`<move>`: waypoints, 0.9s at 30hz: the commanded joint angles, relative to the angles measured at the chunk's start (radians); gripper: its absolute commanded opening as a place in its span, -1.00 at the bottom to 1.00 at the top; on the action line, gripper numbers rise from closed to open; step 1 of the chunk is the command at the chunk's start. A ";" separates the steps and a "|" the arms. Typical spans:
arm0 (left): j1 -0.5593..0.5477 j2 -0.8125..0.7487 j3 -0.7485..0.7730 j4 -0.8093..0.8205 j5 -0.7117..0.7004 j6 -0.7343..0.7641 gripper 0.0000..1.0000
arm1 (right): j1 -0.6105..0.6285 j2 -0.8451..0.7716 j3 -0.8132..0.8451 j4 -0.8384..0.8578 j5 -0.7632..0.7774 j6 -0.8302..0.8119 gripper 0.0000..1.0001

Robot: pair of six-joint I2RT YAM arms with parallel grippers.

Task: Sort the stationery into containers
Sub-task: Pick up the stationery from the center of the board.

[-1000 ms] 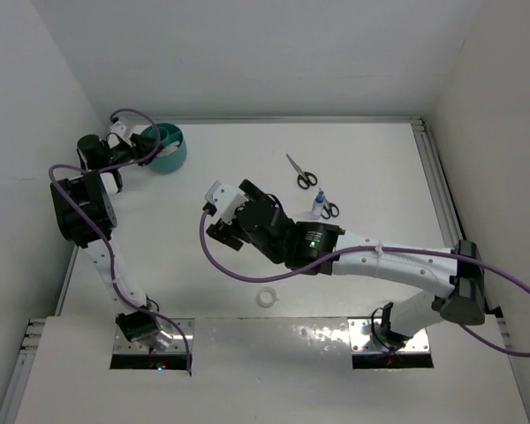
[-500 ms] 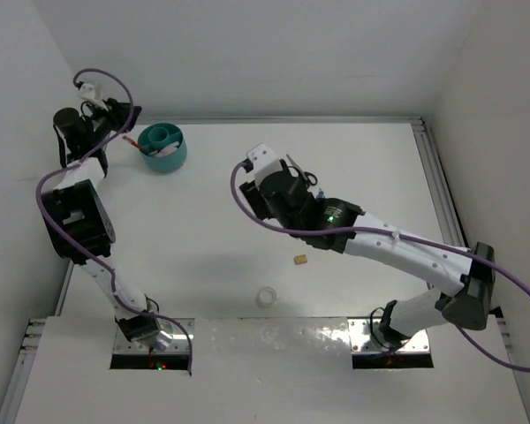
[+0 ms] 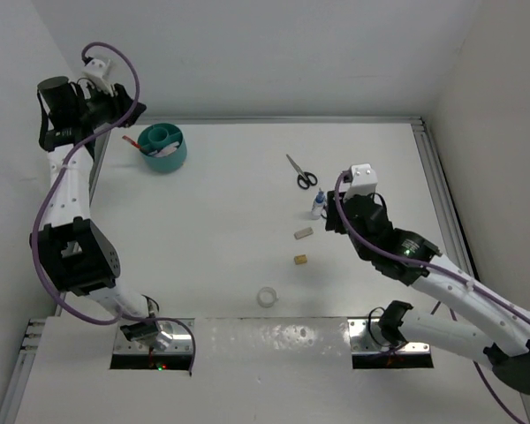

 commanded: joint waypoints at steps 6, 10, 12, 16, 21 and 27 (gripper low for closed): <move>-0.005 -0.128 -0.103 -0.365 0.104 0.168 -0.29 | -0.092 0.000 -0.148 0.069 -0.121 0.026 0.11; 0.002 -0.139 -0.095 -0.443 0.111 0.168 -0.28 | -0.157 0.013 -0.257 0.327 -0.294 -0.049 0.43; 0.004 -0.143 -0.097 -0.465 0.116 0.172 -0.28 | -0.219 0.024 -0.336 0.457 -0.383 -0.065 0.38; 0.013 -0.148 -0.109 -0.497 0.122 0.182 -0.27 | -0.302 0.119 -0.369 0.574 -0.511 -0.074 0.30; 0.030 -0.134 -0.120 -0.531 0.125 0.196 -0.26 | -0.321 0.285 -0.392 0.653 -0.565 -0.158 0.26; 0.039 -0.126 -0.121 -0.515 0.159 0.190 -0.24 | -0.355 0.432 -0.424 0.890 -0.558 -0.184 0.22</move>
